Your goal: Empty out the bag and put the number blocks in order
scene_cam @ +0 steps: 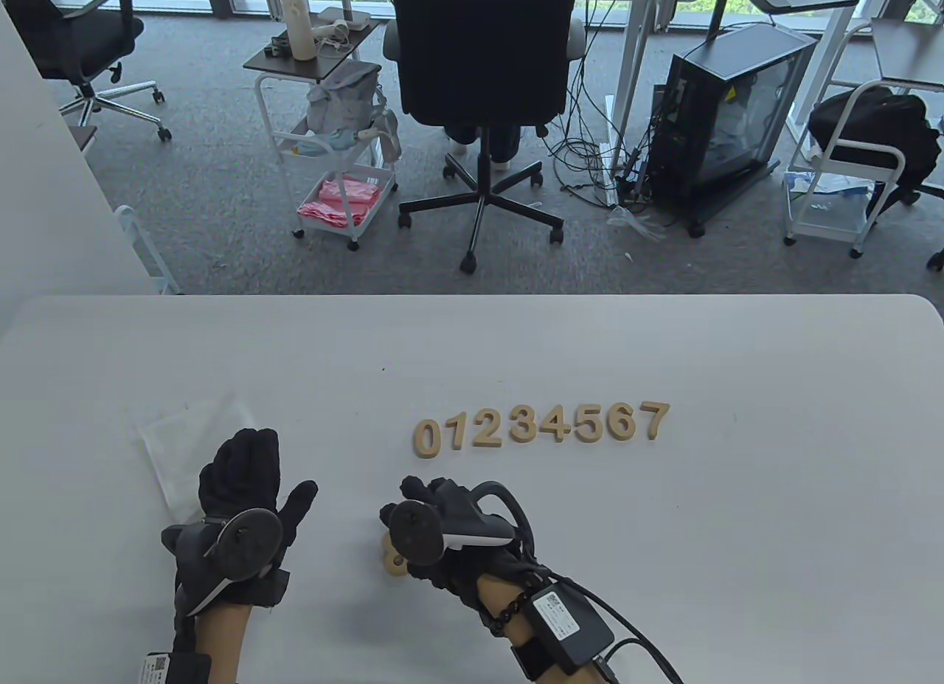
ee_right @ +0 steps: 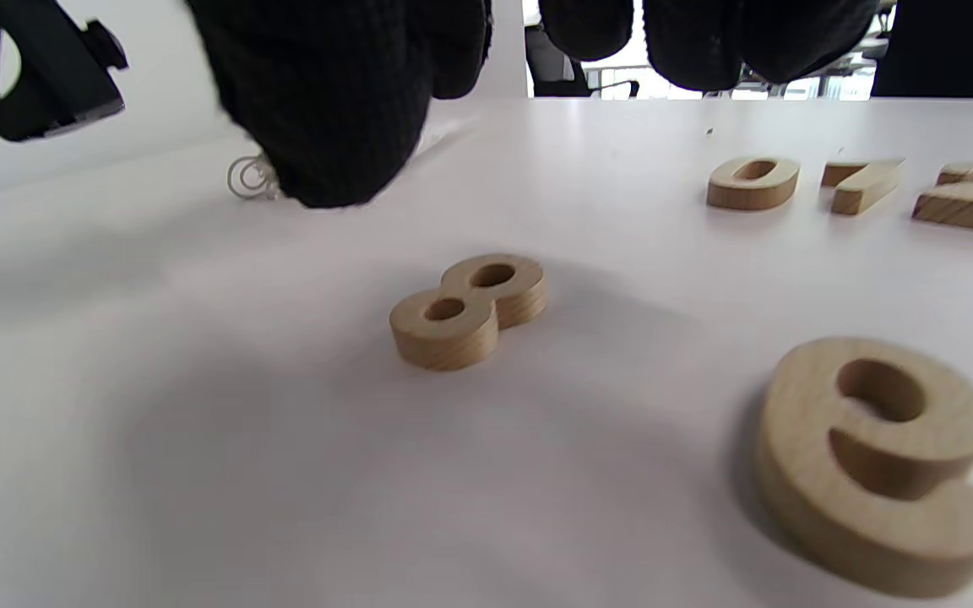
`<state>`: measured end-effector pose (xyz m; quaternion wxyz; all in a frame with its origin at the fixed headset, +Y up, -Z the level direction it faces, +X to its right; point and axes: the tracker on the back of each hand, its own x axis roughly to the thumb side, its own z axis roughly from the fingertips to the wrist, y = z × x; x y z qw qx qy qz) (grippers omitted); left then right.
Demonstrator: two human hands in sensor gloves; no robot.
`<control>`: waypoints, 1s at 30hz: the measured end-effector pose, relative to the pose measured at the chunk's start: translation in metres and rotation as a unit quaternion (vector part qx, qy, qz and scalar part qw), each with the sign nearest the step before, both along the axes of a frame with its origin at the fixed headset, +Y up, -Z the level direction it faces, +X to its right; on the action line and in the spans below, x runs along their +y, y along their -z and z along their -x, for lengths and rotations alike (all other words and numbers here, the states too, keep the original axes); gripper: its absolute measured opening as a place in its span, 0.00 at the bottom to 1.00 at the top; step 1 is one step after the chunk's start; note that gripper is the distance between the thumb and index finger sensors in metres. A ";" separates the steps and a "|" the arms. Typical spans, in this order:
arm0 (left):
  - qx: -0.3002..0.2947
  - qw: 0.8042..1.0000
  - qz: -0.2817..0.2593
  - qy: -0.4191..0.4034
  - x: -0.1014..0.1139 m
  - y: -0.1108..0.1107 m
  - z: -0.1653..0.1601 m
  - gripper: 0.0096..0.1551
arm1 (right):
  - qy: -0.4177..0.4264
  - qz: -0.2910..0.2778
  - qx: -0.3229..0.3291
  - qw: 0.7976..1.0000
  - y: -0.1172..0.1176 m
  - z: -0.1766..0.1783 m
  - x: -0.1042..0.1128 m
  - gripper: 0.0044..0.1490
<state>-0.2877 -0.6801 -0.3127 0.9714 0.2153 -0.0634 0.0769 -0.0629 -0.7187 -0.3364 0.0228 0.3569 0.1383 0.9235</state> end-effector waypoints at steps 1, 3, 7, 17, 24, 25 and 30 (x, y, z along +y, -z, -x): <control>0.000 1.000 0.001 0.001 0.000 0.000 0.000 0.51 | -0.006 0.006 0.003 1.000 0.002 0.006 -0.009 0.48; 0.002 1.000 0.000 0.002 0.000 -0.001 0.000 0.51 | -0.017 0.008 0.009 1.000 0.004 0.014 -0.022 0.48; 0.006 1.000 0.000 0.004 0.001 0.000 0.001 0.51 | -0.049 -0.009 0.018 0.999 0.005 0.024 -0.040 0.48; 0.016 1.000 -0.002 0.004 0.002 -0.002 0.004 0.51 | -0.065 -0.006 0.014 0.998 0.004 0.029 -0.056 0.42; 0.016 1.000 0.000 0.006 0.002 -0.002 0.004 0.51 | -0.059 -0.045 0.016 0.997 0.002 0.030 -0.055 0.41; 0.016 1.000 0.000 0.006 0.002 -0.002 0.003 0.51 | -0.055 -0.052 0.015 0.997 0.002 0.029 -0.056 0.40; 0.014 1.000 -0.001 0.002 0.002 -0.002 0.004 0.51 | -0.040 -0.082 0.022 0.996 0.001 0.030 -0.056 0.39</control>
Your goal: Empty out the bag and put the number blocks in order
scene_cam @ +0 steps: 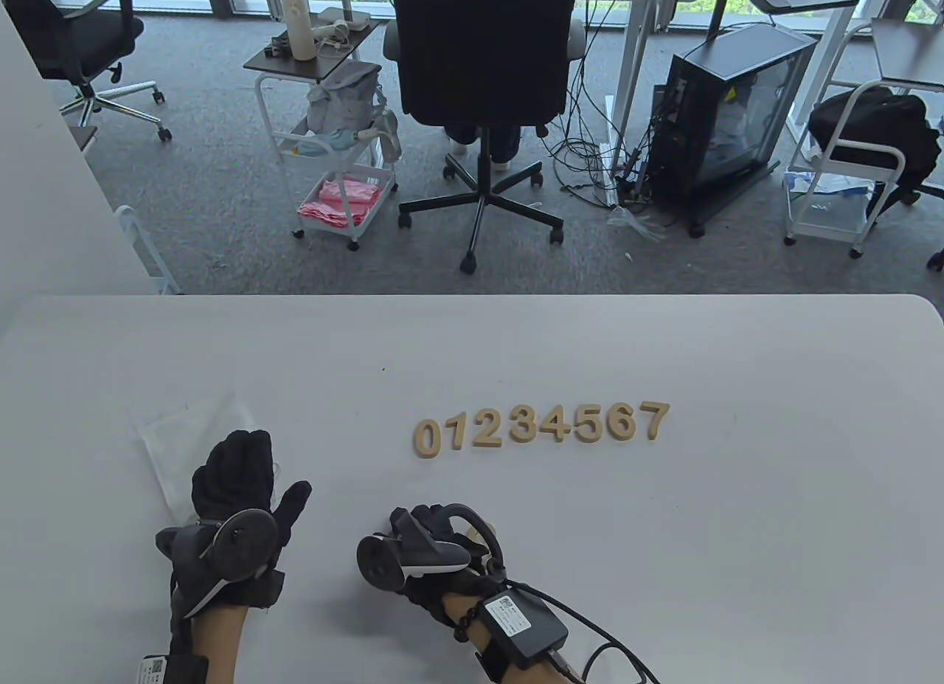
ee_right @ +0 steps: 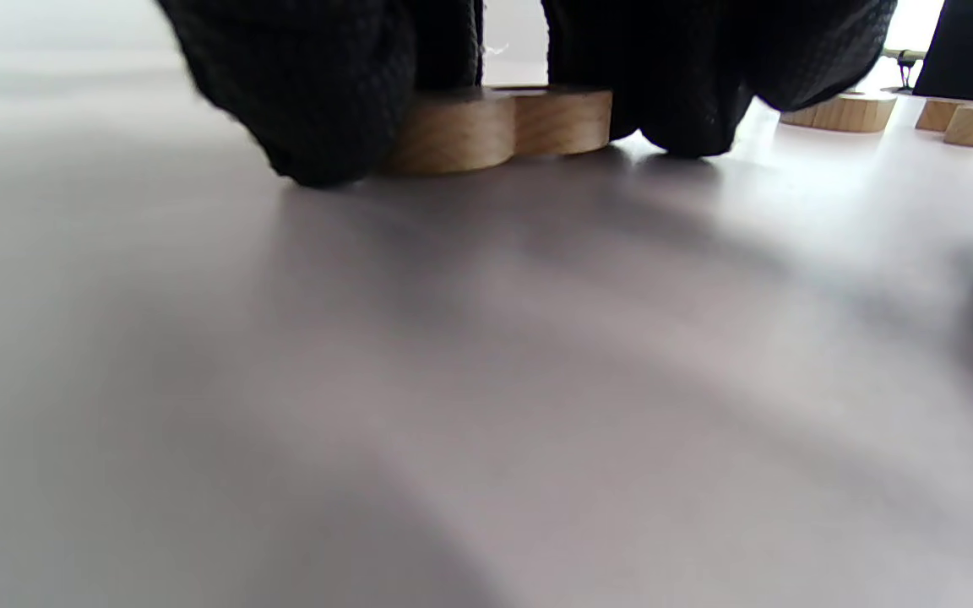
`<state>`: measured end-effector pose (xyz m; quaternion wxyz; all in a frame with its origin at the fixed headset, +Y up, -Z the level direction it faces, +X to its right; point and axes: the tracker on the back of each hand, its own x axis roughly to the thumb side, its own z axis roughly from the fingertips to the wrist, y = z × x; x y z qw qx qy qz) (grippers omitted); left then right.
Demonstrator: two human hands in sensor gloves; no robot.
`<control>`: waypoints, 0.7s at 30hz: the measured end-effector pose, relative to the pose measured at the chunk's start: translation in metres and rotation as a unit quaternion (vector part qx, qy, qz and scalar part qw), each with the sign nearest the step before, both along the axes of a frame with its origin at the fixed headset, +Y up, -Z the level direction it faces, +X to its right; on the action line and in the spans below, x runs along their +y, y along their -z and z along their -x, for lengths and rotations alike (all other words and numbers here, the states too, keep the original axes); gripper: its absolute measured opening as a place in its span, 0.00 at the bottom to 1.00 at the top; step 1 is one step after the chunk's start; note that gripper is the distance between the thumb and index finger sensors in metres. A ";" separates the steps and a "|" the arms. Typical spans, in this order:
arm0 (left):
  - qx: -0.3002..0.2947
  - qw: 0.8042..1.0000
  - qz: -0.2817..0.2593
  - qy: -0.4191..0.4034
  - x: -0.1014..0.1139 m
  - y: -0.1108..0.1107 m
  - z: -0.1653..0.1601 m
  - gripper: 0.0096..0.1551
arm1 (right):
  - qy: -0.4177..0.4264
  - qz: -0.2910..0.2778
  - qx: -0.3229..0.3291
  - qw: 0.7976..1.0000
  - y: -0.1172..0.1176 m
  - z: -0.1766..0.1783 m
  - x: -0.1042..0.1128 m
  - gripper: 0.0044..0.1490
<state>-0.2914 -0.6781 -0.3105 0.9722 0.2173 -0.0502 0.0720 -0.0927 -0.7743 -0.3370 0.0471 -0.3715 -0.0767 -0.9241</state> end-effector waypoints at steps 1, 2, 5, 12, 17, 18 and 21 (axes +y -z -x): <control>-0.001 1.000 0.001 -0.001 0.000 0.000 0.000 0.51 | 0.004 -0.001 -0.002 1.000 0.000 -0.001 0.001 0.38; -0.001 1.000 0.002 -0.001 0.000 0.000 0.000 0.51 | 0.011 -0.003 -0.005 1.000 -0.001 -0.002 0.001 0.38; 0.001 1.000 0.004 -0.002 -0.001 0.000 0.001 0.51 | 0.041 -0.011 -0.020 0.999 0.001 -0.009 0.009 0.38; 0.000 1.000 0.004 -0.005 0.000 0.000 0.001 0.51 | 0.139 -0.012 -0.070 0.988 0.011 -0.038 0.029 0.39; 0.001 1.000 0.002 -0.006 0.000 0.000 0.002 0.51 | 0.220 -0.022 -0.117 0.968 0.024 -0.078 0.051 0.39; 0.002 1.000 0.002 -0.006 0.000 0.001 0.002 0.51 | 0.232 -0.021 -0.125 0.964 0.026 -0.086 0.054 0.39; 0.001 1.000 0.001 -0.006 0.000 0.001 0.002 0.51 | 0.286 0.002 -0.163 0.944 0.037 -0.118 0.063 0.41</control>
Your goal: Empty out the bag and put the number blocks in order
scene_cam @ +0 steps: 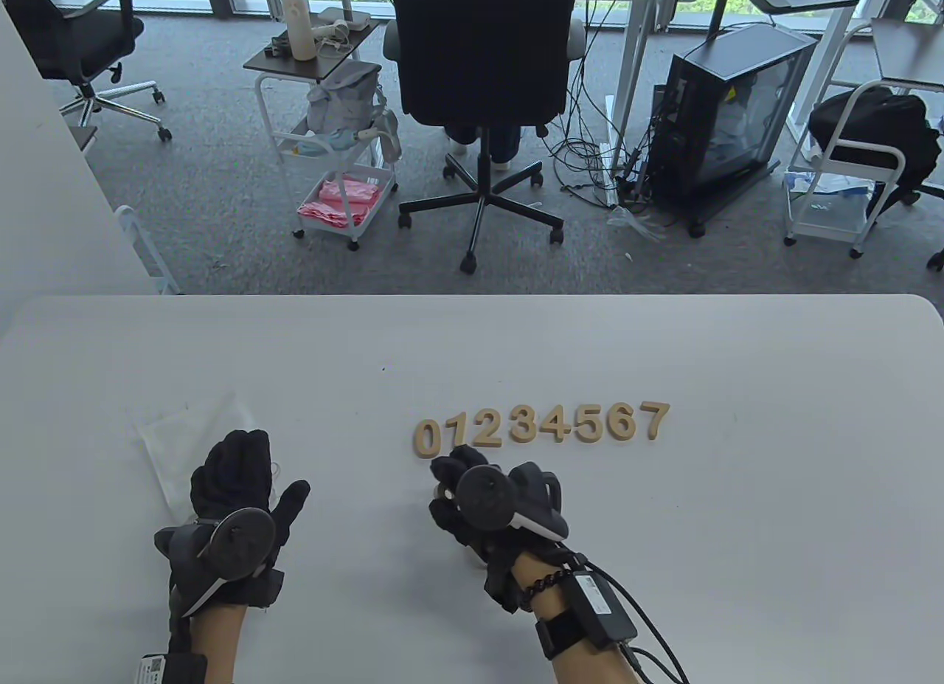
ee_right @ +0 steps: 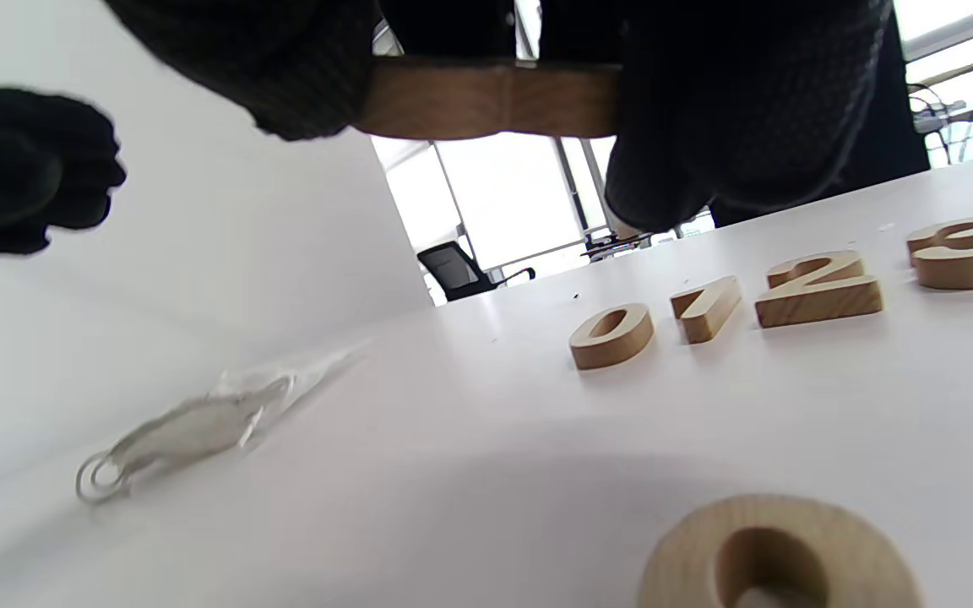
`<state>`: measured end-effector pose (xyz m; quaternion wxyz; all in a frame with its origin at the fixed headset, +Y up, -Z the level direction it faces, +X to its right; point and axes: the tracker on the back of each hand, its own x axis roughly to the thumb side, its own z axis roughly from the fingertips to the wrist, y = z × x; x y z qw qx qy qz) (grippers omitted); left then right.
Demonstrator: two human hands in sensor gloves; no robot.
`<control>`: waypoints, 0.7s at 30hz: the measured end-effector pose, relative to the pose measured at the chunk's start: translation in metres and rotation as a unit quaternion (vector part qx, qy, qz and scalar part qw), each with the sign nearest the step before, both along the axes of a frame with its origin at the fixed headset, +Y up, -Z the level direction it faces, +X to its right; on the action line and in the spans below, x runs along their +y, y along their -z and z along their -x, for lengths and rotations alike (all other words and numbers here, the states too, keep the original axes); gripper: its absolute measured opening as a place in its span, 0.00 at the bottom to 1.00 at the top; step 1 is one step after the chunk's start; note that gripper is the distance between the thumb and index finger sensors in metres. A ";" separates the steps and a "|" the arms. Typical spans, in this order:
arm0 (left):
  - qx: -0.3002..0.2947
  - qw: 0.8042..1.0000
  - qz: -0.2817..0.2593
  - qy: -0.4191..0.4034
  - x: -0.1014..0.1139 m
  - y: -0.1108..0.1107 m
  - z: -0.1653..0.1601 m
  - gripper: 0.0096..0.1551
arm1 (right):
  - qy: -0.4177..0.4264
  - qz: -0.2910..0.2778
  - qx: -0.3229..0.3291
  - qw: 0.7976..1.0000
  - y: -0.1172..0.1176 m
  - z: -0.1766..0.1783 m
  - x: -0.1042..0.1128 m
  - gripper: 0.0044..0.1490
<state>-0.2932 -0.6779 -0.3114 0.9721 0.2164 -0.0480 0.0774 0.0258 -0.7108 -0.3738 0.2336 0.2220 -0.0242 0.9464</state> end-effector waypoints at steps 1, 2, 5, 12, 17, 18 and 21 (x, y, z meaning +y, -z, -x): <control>0.000 1.000 0.000 0.000 0.000 0.000 0.000 0.51 | 0.015 0.014 -0.005 1.000 0.004 -0.012 0.003 0.42; -0.001 1.000 -0.001 0.001 0.000 0.000 0.000 0.51 | 0.027 0.021 -0.014 0.999 0.007 -0.021 0.006 0.41; 0.000 1.000 -0.002 0.002 0.001 0.000 0.000 0.51 | 0.055 0.024 -0.044 0.997 0.017 -0.054 0.014 0.38; 0.006 1.000 -0.010 0.004 0.003 -0.001 0.002 0.51 | 0.134 0.036 -0.126 0.982 0.033 -0.147 0.029 0.39; 0.012 1.000 -0.011 0.005 0.003 -0.002 0.003 0.51 | 0.156 0.013 -0.221 0.963 0.039 -0.213 0.037 0.33; 0.014 1.000 -0.012 0.004 0.004 -0.002 0.004 0.51 | 0.162 0.011 -0.235 0.958 0.041 -0.225 0.037 0.32; 0.019 1.000 -0.014 0.004 0.004 -0.003 0.006 0.51 | 0.182 0.029 -0.259 0.948 0.045 -0.256 0.037 0.32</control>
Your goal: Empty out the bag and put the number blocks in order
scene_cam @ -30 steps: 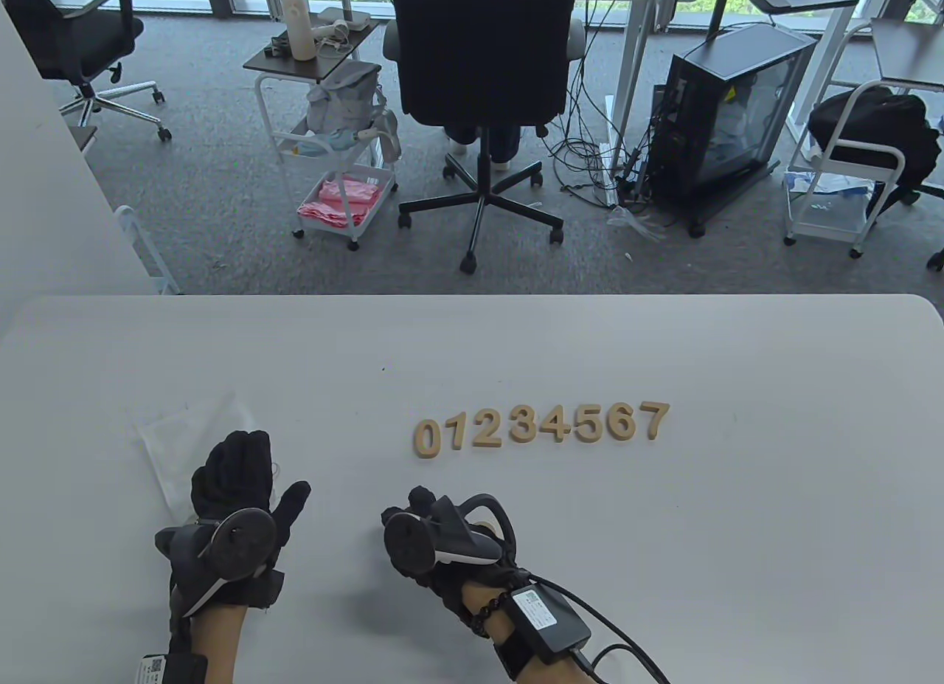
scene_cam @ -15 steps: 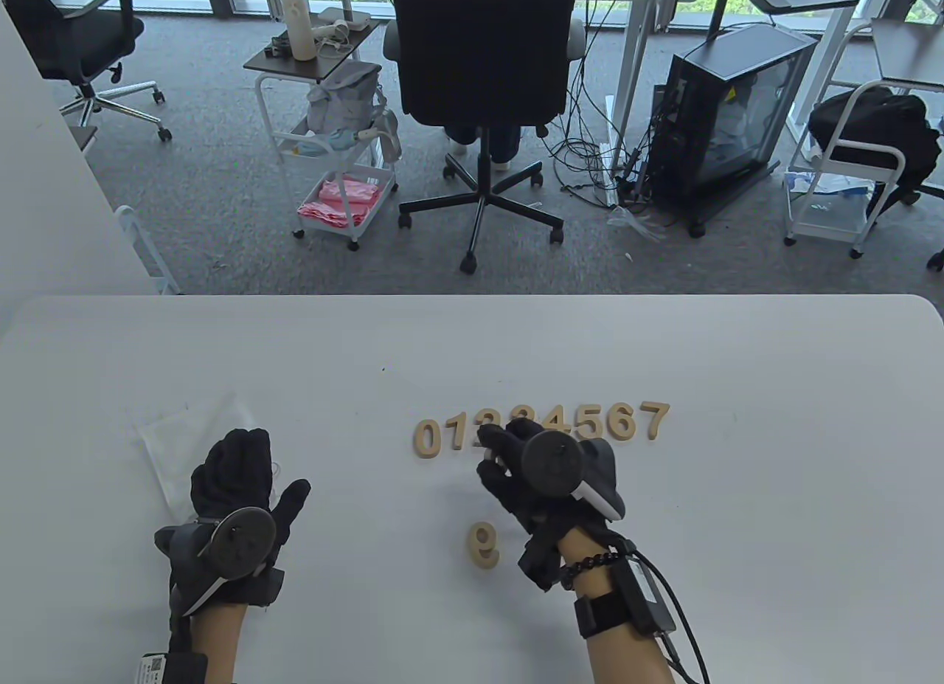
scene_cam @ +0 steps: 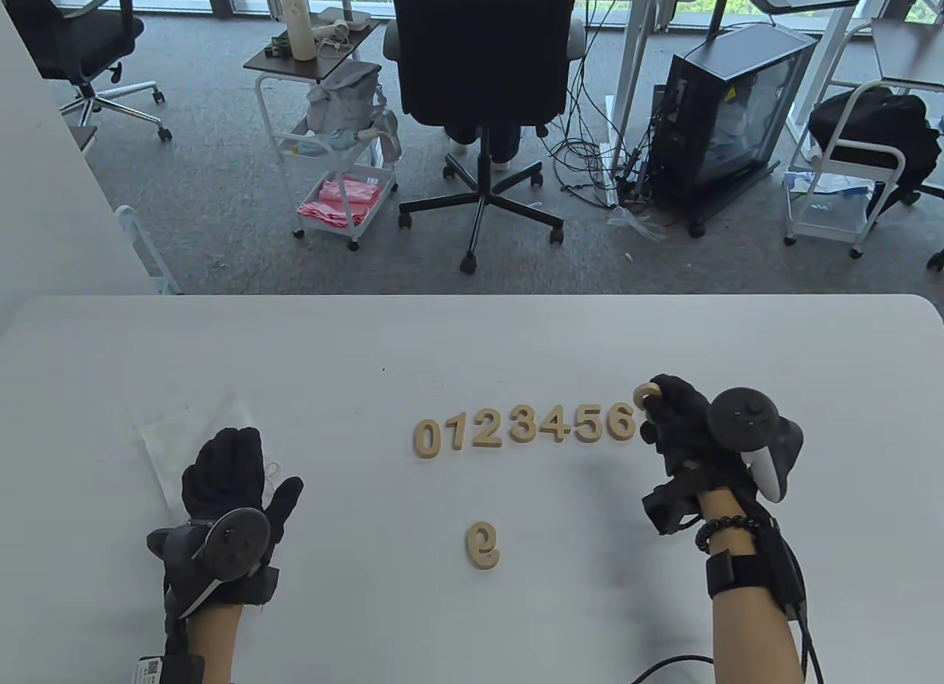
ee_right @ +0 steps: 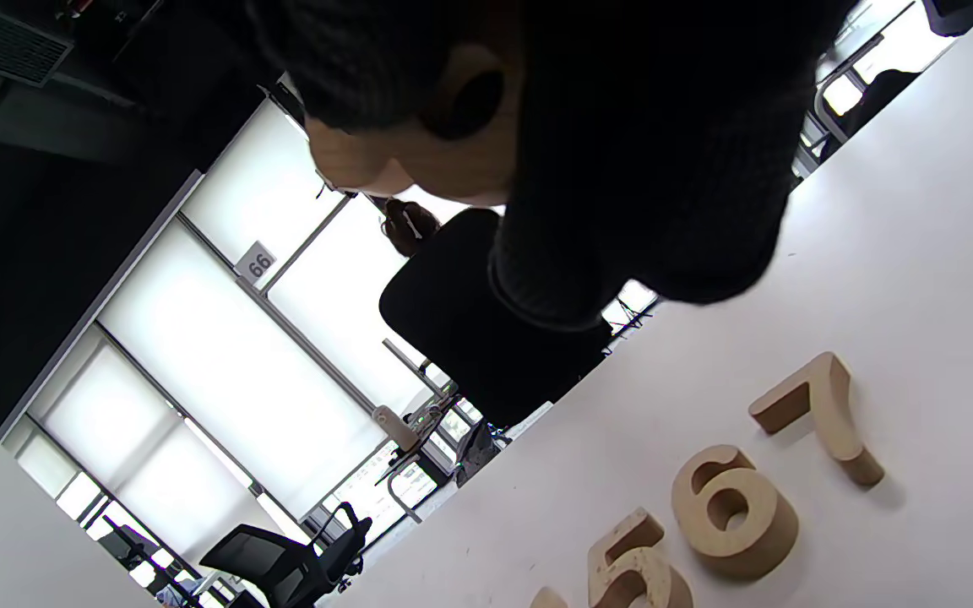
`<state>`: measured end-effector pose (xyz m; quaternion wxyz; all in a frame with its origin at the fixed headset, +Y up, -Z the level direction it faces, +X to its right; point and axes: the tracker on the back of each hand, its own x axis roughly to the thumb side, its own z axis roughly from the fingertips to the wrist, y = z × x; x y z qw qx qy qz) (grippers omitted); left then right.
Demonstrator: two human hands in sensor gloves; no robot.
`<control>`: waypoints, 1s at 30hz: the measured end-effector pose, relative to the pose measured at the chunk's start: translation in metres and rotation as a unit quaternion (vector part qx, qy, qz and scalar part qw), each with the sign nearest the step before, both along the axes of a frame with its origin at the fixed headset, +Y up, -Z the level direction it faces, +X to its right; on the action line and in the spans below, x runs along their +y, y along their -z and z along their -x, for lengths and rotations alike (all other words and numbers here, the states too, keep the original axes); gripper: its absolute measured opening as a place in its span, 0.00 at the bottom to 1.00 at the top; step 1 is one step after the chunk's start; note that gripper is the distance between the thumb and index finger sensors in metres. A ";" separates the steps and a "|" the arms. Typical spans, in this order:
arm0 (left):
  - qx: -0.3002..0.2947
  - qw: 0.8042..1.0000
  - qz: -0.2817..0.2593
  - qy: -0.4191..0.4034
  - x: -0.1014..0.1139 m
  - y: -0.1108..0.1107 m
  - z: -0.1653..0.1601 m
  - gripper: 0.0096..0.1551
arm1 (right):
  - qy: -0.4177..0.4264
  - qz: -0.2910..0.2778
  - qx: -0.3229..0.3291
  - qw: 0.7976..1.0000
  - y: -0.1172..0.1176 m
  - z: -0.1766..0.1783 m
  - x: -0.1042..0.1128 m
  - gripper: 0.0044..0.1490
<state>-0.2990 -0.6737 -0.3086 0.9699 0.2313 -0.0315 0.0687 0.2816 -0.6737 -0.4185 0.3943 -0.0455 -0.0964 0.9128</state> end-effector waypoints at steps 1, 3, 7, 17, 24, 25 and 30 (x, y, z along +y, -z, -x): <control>0.001 1.000 0.000 0.000 0.000 0.000 0.000 0.51 | -0.003 0.004 -0.012 1.000 0.001 -0.008 0.000 0.32; 0.005 1.000 0.000 -0.001 0.000 0.000 0.001 0.51 | -0.021 0.006 -0.033 0.999 0.003 -0.020 0.000 0.32; 0.011 1.000 0.006 0.000 -0.002 0.000 0.003 0.51 | -0.008 0.032 -0.081 0.996 0.012 -0.044 -0.005 0.32; 0.027 1.000 0.016 0.003 -0.005 0.002 0.007 0.51 | -0.042 0.115 -0.171 0.978 0.045 -0.066 -0.041 0.30; 0.031 0.999 0.018 0.001 -0.004 0.002 0.008 0.51 | -0.122 0.146 -0.199 0.961 0.063 -0.051 -0.069 0.32; 0.031 0.999 0.018 0.001 -0.004 0.002 0.009 0.51 | -0.125 0.150 -0.198 0.960 0.065 -0.049 -0.070 0.32; 0.033 0.999 0.019 -0.001 -0.004 0.002 0.010 0.51 | -0.173 0.168 -0.197 0.950 0.075 -0.037 -0.077 0.31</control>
